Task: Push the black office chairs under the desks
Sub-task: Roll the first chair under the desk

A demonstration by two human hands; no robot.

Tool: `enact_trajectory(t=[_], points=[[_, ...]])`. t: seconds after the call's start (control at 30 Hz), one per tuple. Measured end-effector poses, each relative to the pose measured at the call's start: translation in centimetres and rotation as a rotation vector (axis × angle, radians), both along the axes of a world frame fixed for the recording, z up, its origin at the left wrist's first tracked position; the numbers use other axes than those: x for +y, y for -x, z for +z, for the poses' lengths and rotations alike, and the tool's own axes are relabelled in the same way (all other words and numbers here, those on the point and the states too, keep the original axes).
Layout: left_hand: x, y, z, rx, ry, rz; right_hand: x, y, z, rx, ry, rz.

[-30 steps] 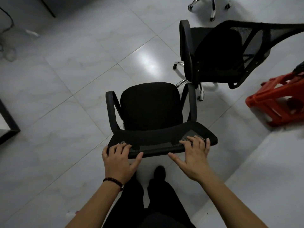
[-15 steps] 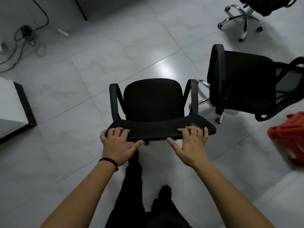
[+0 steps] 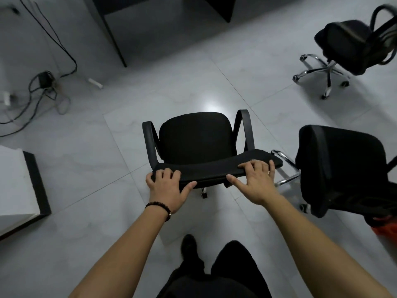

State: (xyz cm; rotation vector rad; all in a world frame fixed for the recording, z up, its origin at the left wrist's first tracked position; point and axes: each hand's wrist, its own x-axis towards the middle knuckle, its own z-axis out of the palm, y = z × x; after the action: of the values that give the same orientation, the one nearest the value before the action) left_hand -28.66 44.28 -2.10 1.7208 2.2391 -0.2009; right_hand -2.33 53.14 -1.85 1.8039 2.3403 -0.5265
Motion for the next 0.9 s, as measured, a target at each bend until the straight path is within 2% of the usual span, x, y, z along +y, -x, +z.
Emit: enact_trajectory(t=[0.13, 0.37, 0.6, 0.9], points=[[6.0, 6.1, -0.4, 0.028, -0.005, 0.037, 6.5, 6.2, -0.4, 0.019, 0.013, 0.026], [17.2, 14.8, -0.3, 0.068, -0.047, 0.132, 19.3, 15.8, -1.4, 0.047, -0.08, 0.109], [29.5, 22.8, 0.4, 0.041, 0.04, 0.28, 32.9, 25.0, -0.9, 0.052, -0.072, 0.197], [41.6, 31.0, 0.8, 0.023, 0.056, 0.324, 46.6, 33.8, -0.9, 0.025, -0.055, 0.278]])
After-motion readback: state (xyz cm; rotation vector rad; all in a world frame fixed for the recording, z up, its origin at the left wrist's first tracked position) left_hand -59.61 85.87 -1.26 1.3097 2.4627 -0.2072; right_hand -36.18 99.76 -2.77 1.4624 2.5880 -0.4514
